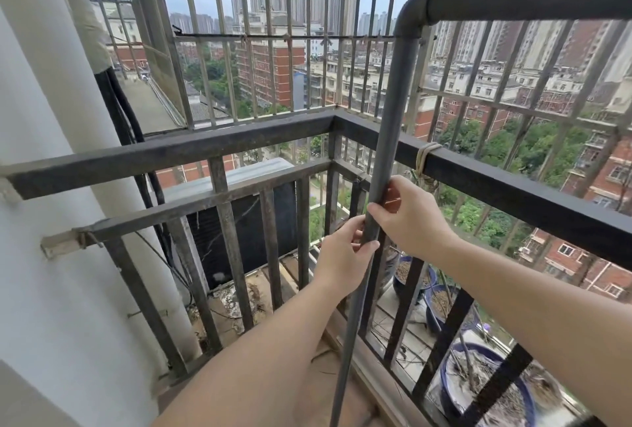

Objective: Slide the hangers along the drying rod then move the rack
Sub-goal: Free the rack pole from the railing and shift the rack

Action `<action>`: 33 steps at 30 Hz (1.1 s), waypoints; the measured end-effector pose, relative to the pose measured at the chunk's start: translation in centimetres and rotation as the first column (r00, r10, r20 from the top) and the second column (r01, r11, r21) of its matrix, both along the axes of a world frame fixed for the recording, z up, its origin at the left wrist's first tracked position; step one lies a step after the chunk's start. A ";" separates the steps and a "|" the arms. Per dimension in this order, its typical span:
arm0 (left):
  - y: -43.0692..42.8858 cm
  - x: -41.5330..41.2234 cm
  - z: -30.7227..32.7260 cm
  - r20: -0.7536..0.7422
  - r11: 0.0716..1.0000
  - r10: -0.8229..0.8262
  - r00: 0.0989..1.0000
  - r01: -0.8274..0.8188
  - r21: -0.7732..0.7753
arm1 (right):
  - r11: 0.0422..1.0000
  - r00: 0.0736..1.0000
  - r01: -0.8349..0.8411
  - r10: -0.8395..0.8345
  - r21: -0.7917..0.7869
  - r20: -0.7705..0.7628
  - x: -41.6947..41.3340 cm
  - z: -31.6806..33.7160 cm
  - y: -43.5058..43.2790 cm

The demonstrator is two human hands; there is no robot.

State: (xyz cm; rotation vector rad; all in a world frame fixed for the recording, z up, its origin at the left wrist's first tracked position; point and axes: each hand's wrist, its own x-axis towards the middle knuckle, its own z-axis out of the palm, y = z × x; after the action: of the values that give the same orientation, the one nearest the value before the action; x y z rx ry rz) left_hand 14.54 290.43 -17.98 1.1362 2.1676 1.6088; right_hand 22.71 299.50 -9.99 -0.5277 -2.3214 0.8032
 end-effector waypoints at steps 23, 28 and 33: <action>-1.4 -1.5 -1.2 0.030 0.997 -0.021 0.999 0.023 -0.075 | 0.989 0.996 0.067 -0.075 -0.133 -0.056 -0.3 -0.5 -2.3; -1.8 0.2 -1.4 0.038 0.994 0.054 0.998 -0.050 -0.094 | 0.975 0.992 0.110 -0.120 -0.195 -0.039 0.4 -0.7 -3.8; -3.4 2.7 -2.0 0.014 0.863 0.007 1.000 0.001 -0.505 | 0.952 0.980 0.191 -0.199 -0.240 -0.008 4.0 -0.1 -4.1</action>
State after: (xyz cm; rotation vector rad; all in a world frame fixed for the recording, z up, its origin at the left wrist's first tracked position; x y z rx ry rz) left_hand 17.22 286.99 -19.98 0.9445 2.3740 0.9394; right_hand 26.69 295.42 -10.10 -0.8290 -2.1147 0.9915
